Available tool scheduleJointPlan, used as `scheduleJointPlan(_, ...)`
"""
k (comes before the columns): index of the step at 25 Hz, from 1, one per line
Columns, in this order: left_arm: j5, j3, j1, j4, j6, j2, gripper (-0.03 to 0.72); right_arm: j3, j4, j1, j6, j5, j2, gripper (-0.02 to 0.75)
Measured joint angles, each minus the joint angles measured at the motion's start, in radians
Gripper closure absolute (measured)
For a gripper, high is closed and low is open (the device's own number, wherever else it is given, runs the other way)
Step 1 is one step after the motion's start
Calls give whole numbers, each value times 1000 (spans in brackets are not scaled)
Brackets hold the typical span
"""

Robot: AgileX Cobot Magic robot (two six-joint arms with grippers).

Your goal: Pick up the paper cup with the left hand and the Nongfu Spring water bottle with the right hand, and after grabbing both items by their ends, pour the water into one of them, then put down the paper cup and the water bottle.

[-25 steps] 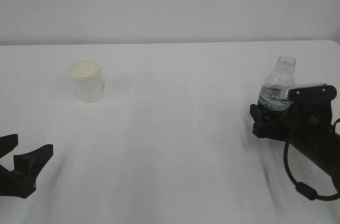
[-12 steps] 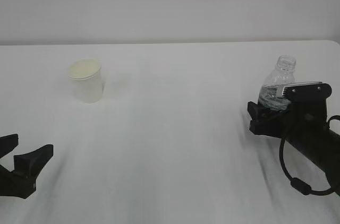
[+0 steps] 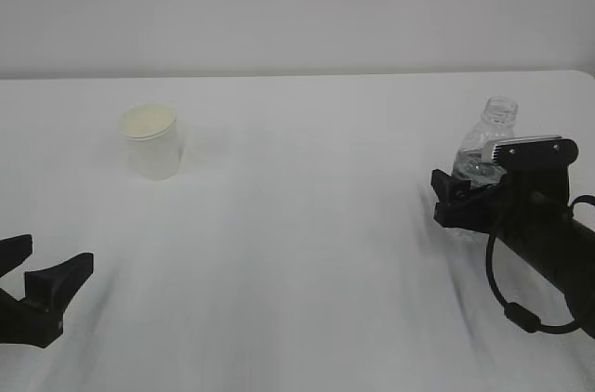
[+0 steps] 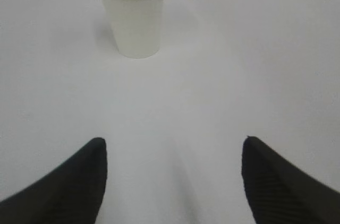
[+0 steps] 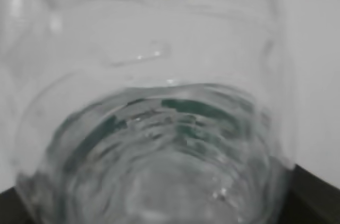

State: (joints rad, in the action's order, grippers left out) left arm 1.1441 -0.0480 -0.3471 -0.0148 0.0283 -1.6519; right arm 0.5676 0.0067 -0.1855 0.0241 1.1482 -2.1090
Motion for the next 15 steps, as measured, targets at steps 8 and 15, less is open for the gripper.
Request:
scheduleJointPlan(8, 0, 0, 0, 1, 0, 0, 121, 0, -7, 0, 11, 0, 0, 163)
scheduleJointPlan(15, 0, 0, 0, 1, 0, 0, 121, 0, -16, 0, 19, -4, 0, 171)
